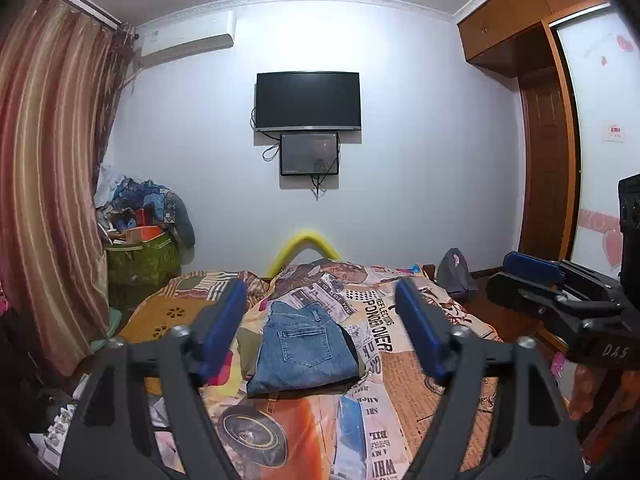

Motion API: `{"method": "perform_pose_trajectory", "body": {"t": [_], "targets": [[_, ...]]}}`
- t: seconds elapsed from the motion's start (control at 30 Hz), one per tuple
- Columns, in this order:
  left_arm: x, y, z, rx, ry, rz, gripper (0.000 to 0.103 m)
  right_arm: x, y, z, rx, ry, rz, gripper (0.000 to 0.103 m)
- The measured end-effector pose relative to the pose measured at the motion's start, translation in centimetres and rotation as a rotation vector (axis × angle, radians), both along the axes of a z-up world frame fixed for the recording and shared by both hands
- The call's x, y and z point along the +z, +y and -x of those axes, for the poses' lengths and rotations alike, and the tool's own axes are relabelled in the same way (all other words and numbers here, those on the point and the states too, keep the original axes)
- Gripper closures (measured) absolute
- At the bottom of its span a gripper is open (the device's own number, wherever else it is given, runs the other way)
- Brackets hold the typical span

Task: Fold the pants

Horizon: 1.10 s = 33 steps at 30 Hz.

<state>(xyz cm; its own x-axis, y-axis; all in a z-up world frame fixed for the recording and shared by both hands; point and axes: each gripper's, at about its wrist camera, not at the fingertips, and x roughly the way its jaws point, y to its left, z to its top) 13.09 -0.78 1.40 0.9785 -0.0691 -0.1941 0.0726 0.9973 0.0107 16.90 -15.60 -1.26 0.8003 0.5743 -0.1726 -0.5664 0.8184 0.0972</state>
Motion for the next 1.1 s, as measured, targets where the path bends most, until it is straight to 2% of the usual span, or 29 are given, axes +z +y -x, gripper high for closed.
{"method": "perform_pose_trajectory", "body": {"t": [0.17,0.43,1.1], "targets": [[-0.9,-0.2,1.0,0.017,-0.013,-0.014,0.012,-0.4,0.3,0.6,-0.061,-0.020,0.011,0.020],[-2.3,0.9,0.6,0.036,0.001,0.028,0.006,-1.3,0.6,2.1,-0.125,-0.044,0.024,0.002],[-4.4,2.6,-0.5,0.046,0.045,0.062,0.004,-2.3,0.5,2.1,-0.149,-0.027,0.016,0.001]]}}
